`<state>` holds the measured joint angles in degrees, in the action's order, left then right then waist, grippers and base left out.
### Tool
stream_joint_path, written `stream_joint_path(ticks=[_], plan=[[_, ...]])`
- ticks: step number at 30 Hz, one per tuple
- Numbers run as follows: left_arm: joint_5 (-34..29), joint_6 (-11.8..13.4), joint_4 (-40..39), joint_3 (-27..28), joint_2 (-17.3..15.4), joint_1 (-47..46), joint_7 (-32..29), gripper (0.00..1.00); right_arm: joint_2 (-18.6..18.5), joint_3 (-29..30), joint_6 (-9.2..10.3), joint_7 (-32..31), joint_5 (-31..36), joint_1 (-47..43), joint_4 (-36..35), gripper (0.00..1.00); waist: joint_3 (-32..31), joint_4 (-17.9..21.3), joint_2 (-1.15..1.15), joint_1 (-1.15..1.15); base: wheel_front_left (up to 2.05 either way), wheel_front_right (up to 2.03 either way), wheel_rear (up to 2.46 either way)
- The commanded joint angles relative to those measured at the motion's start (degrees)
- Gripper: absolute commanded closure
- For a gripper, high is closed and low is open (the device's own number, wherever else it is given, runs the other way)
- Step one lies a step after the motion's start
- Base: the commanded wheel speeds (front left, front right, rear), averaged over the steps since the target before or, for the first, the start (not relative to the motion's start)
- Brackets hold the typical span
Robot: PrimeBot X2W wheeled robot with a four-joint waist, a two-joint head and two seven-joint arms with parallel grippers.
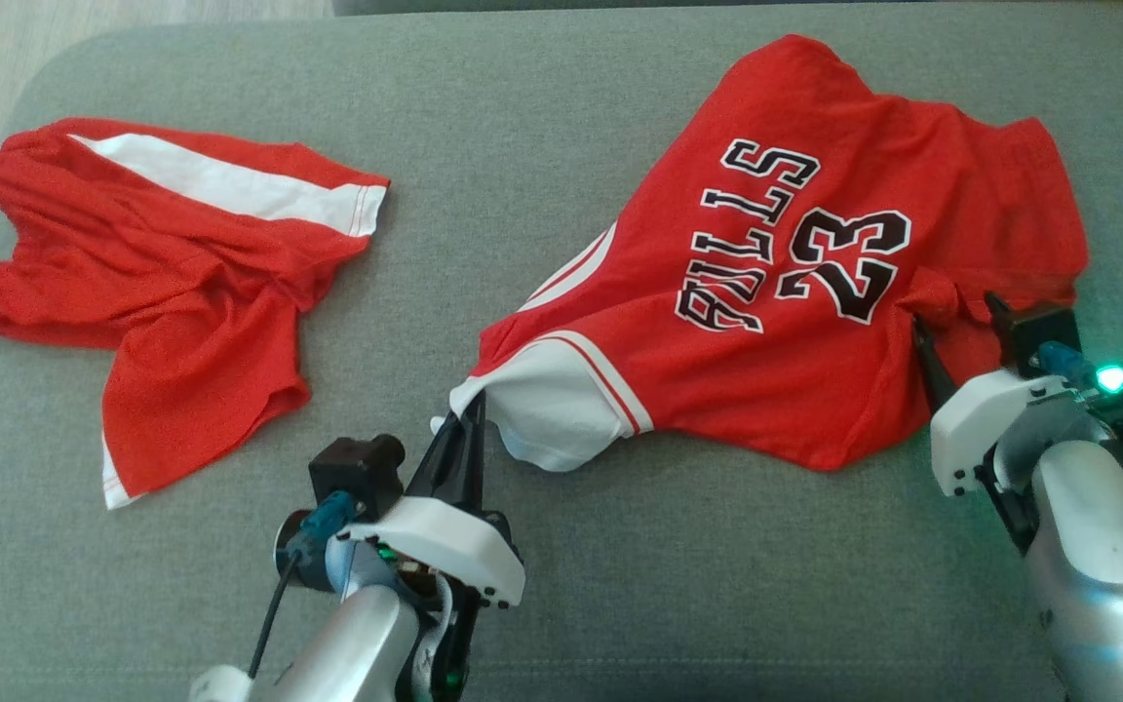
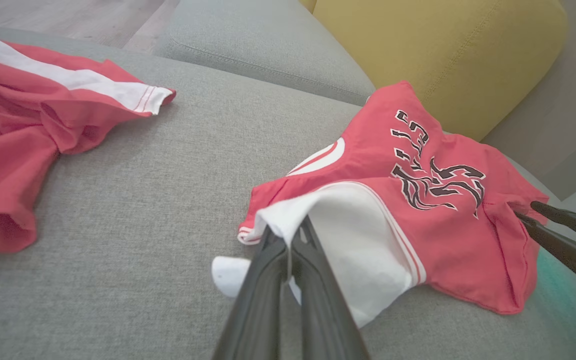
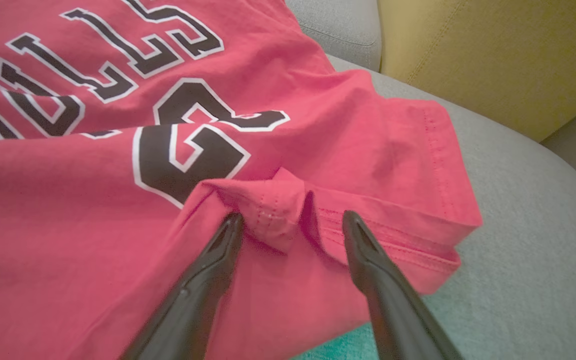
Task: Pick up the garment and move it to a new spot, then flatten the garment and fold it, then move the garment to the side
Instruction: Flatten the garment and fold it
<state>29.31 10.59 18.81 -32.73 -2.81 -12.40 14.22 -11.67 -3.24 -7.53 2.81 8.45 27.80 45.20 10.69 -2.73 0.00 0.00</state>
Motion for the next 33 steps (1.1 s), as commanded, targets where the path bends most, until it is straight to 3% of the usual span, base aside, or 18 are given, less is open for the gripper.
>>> stream_joint_path(ticks=[1,5,6,8,10,11,23,29,33], plan=[[-0.7,-0.2,-1.5,1.4,-0.1,-2.4,0.8,1.0,-0.8,-1.1,0.04,1.0,0.3,2.0,-1.2,0.0,0.1,-0.1,0.0,0.0,0.0,0.0,0.0],[-0.7,-0.2,-1.4,1.3,-0.1,-2.6,0.8,1.0,-0.7,-1.4,0.04,2.0,0.8,2.8,0.3,0.0,0.4,-0.3,0.0,0.0,0.0,0.0,0.0],[-0.7,-0.2,-1.3,1.3,-0.1,-2.6,0.8,1.0,-0.7,-1.4,0.04,2.3,1.0,2.9,0.6,0.05,0.4,-0.3,0.0,0.0,0.0,0.0,0.0],[-0.7,-0.2,-1.2,1.2,-0.1,-2.7,0.8,1.0,-0.7,-1.7,0.04,2.9,1.2,3.2,1.3,0.25,0.4,-0.3,0.0,0.0,0.0,0.0,0.0],[-0.8,-0.2,-1.1,1.2,-0.1,-2.7,0.8,1.0,-0.5,-2.0,0.04,3.9,1.2,3.4,1.7,0.79,0.4,-0.3,0.0,0.0,0.0,0.0,0.0],[-0.8,-0.2,-1.1,1.2,-0.1,-2.7,0.8,1.0,-0.5,-2.1,0.04,4.4,1.2,3.5,1.8,1.0,0.3,-0.2,0.0,0.0,0.0,0.0,0.0],[-1.1,0.1,-2.1,3.0,-0.1,-1.3,0.8,1.0,-0.7,-1.5,0.04,8.2,-2.0,3.5,1.4,1.0,-3.6,1.0,0.0,0.0,0.0,0.0,0.0],[-1.0,0.2,-6.5,8.3,-0.1,-0.9,0.8,1.0,-1.4,-1.2,0.04,9.0,-7.2,3.2,-3.5,1.0,-7.0,2.2,0.0,0.0,0.0,0.0,0.0],[-0.5,-0.8,-11.2,12.0,-0.1,-2.5,0.8,1.0,-2.5,-1.0,0.04,8.7,-12.3,2.9,-10.9,1.0,-10.2,3.4,0.0,0.0,0.0,0.0,0.0]])
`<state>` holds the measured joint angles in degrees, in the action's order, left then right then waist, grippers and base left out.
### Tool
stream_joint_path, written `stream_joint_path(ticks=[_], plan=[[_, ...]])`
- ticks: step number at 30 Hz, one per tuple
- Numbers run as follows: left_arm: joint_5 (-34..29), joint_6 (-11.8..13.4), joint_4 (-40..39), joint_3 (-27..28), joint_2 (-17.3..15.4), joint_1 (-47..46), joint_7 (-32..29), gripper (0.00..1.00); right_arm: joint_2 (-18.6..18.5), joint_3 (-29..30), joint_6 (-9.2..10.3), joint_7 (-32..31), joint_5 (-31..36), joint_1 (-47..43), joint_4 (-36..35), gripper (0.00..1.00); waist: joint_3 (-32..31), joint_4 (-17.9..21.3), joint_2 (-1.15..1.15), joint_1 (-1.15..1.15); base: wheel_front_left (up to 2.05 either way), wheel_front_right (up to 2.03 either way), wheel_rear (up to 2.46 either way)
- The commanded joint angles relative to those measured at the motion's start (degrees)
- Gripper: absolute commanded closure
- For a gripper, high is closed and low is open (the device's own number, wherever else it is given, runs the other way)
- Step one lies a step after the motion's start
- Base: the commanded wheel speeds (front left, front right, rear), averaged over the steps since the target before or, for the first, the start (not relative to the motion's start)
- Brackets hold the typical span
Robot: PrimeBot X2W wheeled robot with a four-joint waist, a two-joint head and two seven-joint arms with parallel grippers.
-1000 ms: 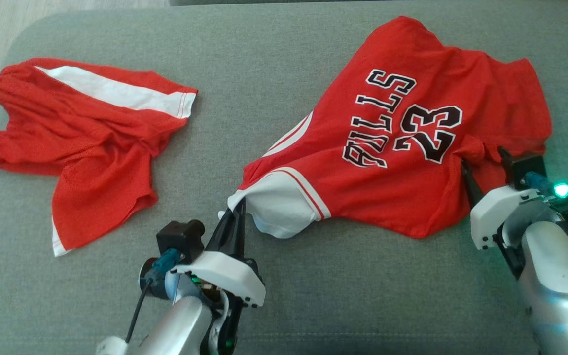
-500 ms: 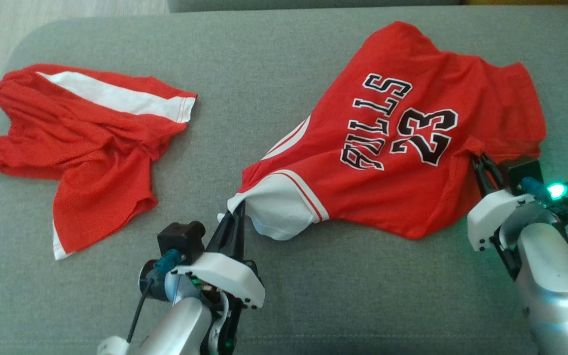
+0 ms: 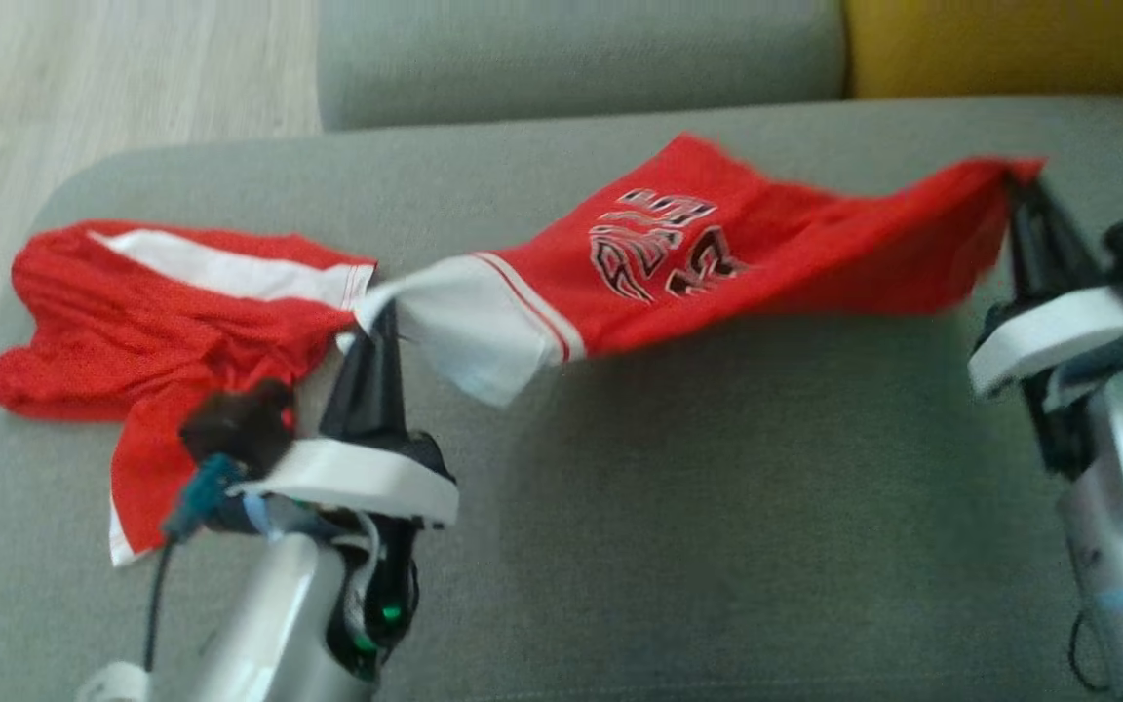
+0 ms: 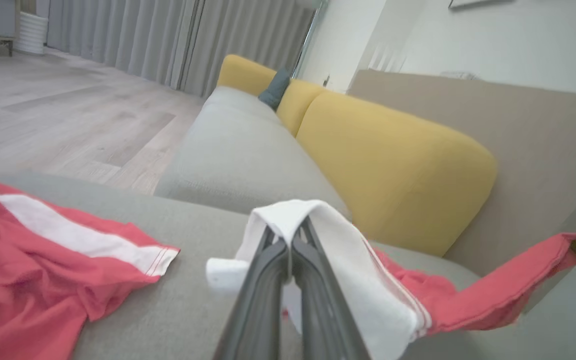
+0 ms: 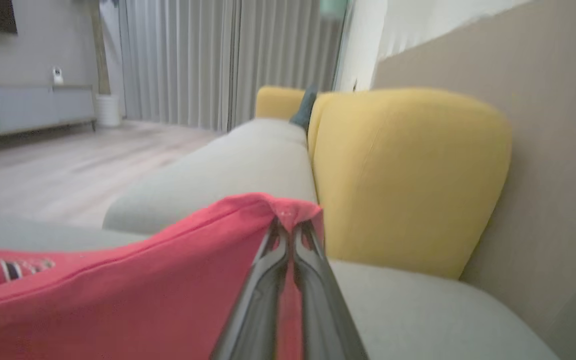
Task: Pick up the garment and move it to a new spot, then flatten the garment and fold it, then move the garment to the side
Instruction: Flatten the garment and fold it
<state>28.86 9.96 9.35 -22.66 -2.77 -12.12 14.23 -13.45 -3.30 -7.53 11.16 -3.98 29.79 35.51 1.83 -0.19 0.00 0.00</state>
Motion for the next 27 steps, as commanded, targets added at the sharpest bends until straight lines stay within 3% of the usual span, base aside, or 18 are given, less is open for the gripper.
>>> stream_joint_path(ticks=[1,7,13,22,27], plan=[[0.3,-0.5,-2.9,2.6,-0.1,-3.5,0.8,1.0,-0.8,-0.5,0.04,0.1,-1.2,0.9,-3.4,1.0,-2.2,1.2,0.0,0.0,0.0,0.0,0.0],[3.5,-1.5,-9.8,6.4,-1.3,-11.5,-2.2,1.0,-1.5,1.3,0.04,-3.5,-5.8,1.9,-17.7,1.0,-5.0,3.0,0.0,0.0,0.0,0.0,0.0],[6.4,-1.2,-14.6,9.4,-3.1,-20.4,-8.6,1.0,0.2,4.3,0.04,-7.5,-5.3,3.4,-28.3,1.0,-7.4,4.7,0.0,0.0,0.0,0.0,0.0],[6.6,1.9,-22.6,11.4,-5.6,-25.3,-14.8,1.0,3.9,8.4,0.04,-13.8,-2.9,1.2,-40.0,1.0,-8.5,5.9,0.0,0.0,0.0,0.0,0.0],[6.5,1.9,-22.3,12.1,-7.3,-27.2,-16.6,1.0,4.8,8.6,0.04,-16.9,-2.2,2.2,-41.3,1.0,-7.3,7.0,0.0,0.0,0.0,0.0,0.0]])
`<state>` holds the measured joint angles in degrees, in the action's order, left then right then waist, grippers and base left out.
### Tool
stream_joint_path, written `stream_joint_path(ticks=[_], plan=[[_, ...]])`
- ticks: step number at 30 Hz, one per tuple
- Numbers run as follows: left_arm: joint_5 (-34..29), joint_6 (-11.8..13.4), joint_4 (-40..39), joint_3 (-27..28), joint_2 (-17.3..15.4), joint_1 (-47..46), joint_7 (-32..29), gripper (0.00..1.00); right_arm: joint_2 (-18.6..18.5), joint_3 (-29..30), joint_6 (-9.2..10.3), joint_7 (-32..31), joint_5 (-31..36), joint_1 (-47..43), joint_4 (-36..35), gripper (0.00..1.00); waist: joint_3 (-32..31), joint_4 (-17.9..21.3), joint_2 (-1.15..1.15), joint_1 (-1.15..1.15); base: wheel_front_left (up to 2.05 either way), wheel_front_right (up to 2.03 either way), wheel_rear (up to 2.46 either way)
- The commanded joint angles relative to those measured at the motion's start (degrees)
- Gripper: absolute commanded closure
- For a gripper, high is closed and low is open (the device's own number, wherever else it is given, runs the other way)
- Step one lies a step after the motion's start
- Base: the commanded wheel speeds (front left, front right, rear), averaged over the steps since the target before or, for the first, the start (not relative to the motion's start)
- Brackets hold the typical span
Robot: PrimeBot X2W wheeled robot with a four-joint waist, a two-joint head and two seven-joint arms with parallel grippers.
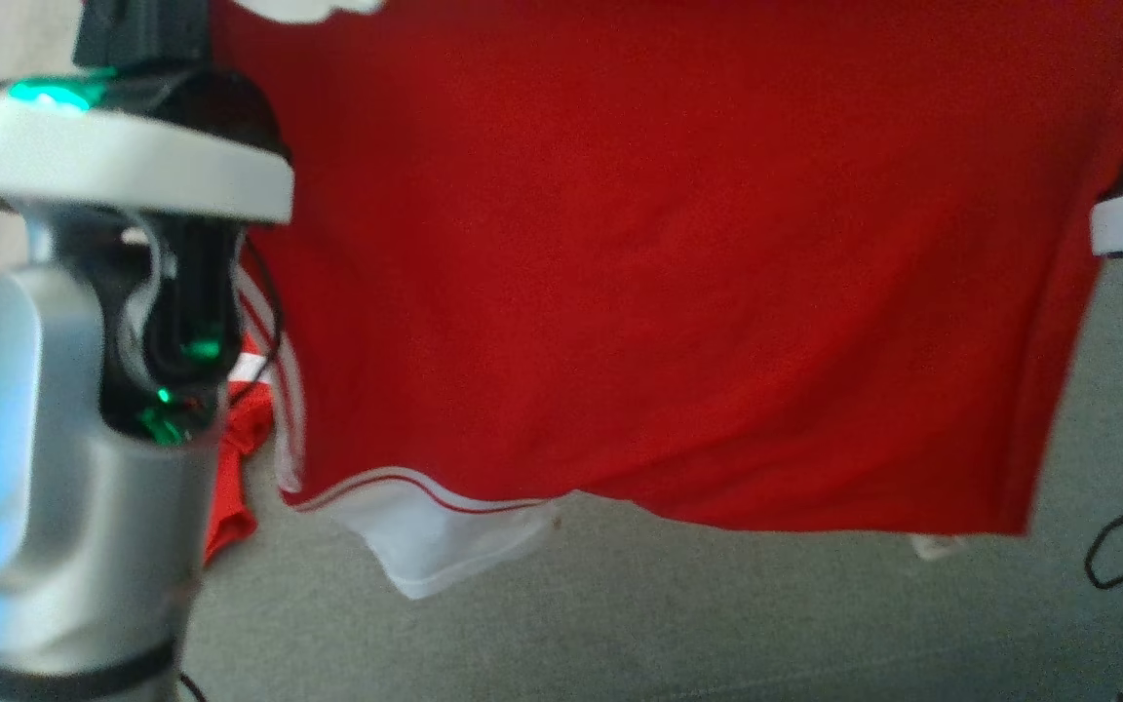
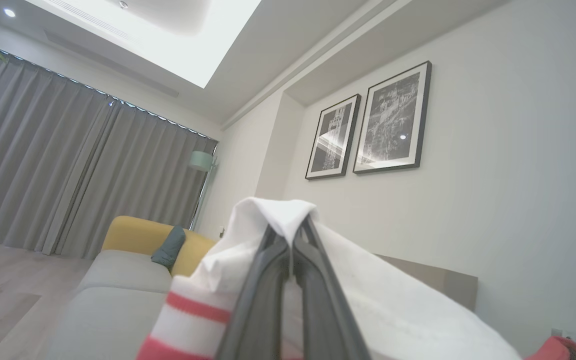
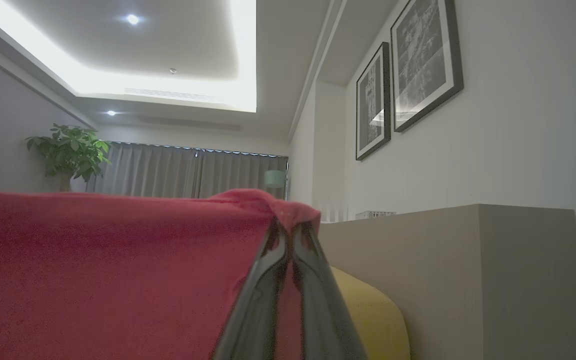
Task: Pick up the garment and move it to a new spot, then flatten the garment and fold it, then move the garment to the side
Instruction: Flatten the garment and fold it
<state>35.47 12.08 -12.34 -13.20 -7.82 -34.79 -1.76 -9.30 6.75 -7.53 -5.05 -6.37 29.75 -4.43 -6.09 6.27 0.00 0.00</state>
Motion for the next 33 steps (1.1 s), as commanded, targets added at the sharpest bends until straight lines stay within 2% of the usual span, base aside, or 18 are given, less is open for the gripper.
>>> stream_joint_path(ticks=[1,6,8,11,12,13,16,17,18,21,24,27,33], plan=[[-0.2,-0.5,0.5,2.6,-2.7,-5.2,-1.0,1.0,0.9,-1.7,0.04,-1.0,-0.2,3.0,-0.6,1.0,1.2,0.9,0.0,0.0,0.0,0.0,0.0],[-1.0,-3.0,10.5,1.1,-4.5,-11.3,-2.7,1.0,0.0,-3.9,0.04,-0.1,-1.7,9.5,7.2,1.0,5.8,1.7,0.0,0.0,0.0,0.0,0.0],[-2.1,-4.9,18.8,0.5,-5.5,-17.1,-2.2,1.0,-1.2,-6.0,0.04,2.4,-2.1,16.2,15.2,1.0,10.1,2.3,0.0,0.0,0.0,0.0,0.0],[-1.6,-6.6,27.6,0.5,-4.3,-25.6,-1.4,1.0,-1.0,-6.0,0.04,4.7,-3.7,25.6,23.8,1.0,15.9,1.6,0.0,0.0,0.0,0.0,0.0],[-1.6,-6.6,27.6,0.5,-4.3,-25.6,-1.4,1.0,-1.0,-6.0,0.04,4.7,-3.7,25.6,23.8,1.0,15.9,1.6,0.0,0.0,0.0,0.0,0.0],[-2.2,-7.9,30.6,-0.2,-4.4,-29.1,-1.0,1.0,-1.1,-6.3,0.04,5.8,-4.1,29.0,26.5,1.0,17.8,1.4,0.0,0.0,0.0,0.0,0.0],[-3.7,-9.2,40.0,-0.2,-4.0,-39.4,2.4,1.0,-2.7,-8.4,0.04,10.3,-3.8,38.7,34.5,1.0,22.4,0.7,0.0,0.0,0.0,0.0,0.0],[-4.7,-10.3,45.4,-0.4,-3.5,-45.1,5.6,1.0,-3.1,-7.5,0.04,13.2,-3.3,44.4,40.4,1.0,24.3,0.3,0.0,0.0,0.0,0.0,0.0],[-4.7,-10.3,45.4,-0.4,-3.5,-45.1,5.6,1.0,-3.1,-7.5,0.04,13.2,-3.3,44.4,40.4,1.0,24.3,0.3,0.0,0.0,0.0,0.0,0.0],[-4.5,-10.6,52.4,0.7,-2.1,-51.5,10.6,1.0,-3.1,-5.5,0.04,17.0,-2.4,50.8,47.2,1.0,26.6,-0.5,0.0,0.0,0.0,0.0,0.0],[-4.5,-11.7,58.0,0.9,-0.9,-54.9,14.0,1.0,-2.8,-5.5,0.04,19.0,-2.0,53.5,51.9,1.0,28.3,-1.2,0.0,0.0,0.0,0.0,0.0],[-4.8,-14.4,61.9,-0.2,0.2,-54.7,15.5,1.0,-2.3,-6.1,0.04,19.7,-2.8,53.0,55.3,1.0,29.7,-1.9,0.0,0.0,0.0,0.0,0.0],[-6.3,-17.5,67.9,-3.1,1.5,-45.9,16.6,1.0,-1.9,-7.8,0.04,20.0,-4.0,45.5,59.7,1.0,29.0,-2.7,0.0,0.0,0.0,0.0,0.0]])
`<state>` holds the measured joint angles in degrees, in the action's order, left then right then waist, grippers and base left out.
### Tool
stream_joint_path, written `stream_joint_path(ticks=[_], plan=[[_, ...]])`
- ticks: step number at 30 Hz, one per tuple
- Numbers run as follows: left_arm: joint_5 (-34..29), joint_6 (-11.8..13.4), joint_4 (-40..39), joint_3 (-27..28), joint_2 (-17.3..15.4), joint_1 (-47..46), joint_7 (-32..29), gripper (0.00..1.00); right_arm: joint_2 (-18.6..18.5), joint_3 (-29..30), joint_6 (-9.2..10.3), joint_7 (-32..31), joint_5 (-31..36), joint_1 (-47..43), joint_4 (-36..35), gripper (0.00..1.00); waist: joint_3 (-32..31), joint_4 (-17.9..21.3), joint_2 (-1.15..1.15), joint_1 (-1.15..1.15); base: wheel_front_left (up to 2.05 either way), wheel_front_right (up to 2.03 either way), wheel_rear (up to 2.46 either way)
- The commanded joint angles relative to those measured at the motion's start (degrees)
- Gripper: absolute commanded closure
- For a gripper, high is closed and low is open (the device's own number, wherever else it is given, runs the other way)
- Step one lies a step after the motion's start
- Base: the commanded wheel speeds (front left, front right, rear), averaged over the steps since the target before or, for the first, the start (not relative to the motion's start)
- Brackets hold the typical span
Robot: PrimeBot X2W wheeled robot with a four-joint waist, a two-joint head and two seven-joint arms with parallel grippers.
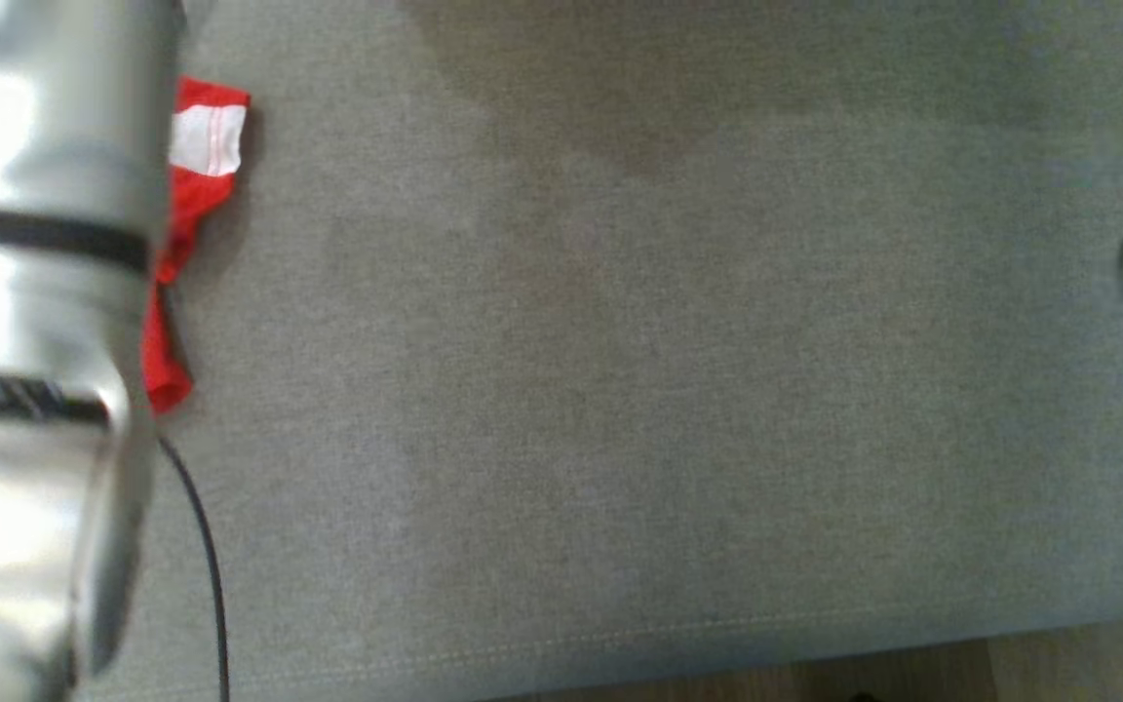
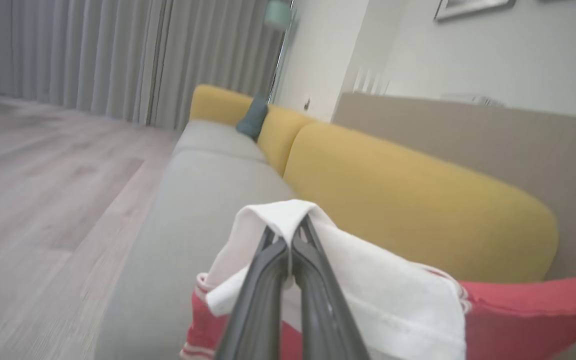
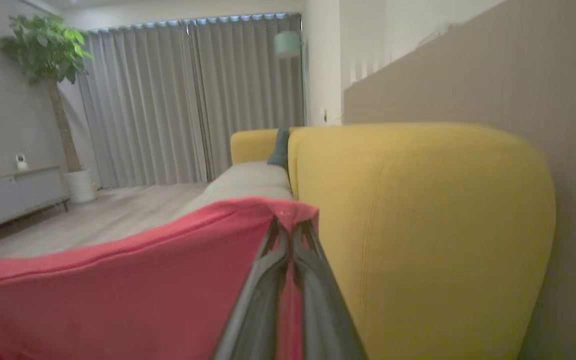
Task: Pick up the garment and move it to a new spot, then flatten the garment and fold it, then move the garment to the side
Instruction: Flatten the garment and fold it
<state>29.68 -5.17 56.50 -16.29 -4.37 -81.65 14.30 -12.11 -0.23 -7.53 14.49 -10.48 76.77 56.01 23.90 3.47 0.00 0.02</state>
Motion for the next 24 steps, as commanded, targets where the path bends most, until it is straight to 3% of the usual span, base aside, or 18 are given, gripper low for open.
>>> stream_joint_path(ticks=[1,11,24], plan=[[-0.6,-0.6,-0.2,-0.2,-1.9,3.2,0.6,1.0,0.9,-1.8,0.04,0.5,0.6,-3.4,0.4,1.0,-1.7,0.0,0.0,-0.02,0.0,0.0,0.0],[-2.1,-2.3,-1.6,-5.3,-3.4,23.9,0.7,1.0,-0.5,-13.4,0.04,-0.6,-2.0,-16.6,10.1,1.0,-9.9,-1.0,0.0,-0.02,0.0,0.0,0.0],[3.8,-2.3,-10.3,-21.3,-10.1,42.9,0.0,1.0,-6.4,-31.9,0.04,-8.4,-11.0,-29.0,8.3,1.0,-19.6,-1.5,0.0,-0.02,0.0,0.0,0.0]])
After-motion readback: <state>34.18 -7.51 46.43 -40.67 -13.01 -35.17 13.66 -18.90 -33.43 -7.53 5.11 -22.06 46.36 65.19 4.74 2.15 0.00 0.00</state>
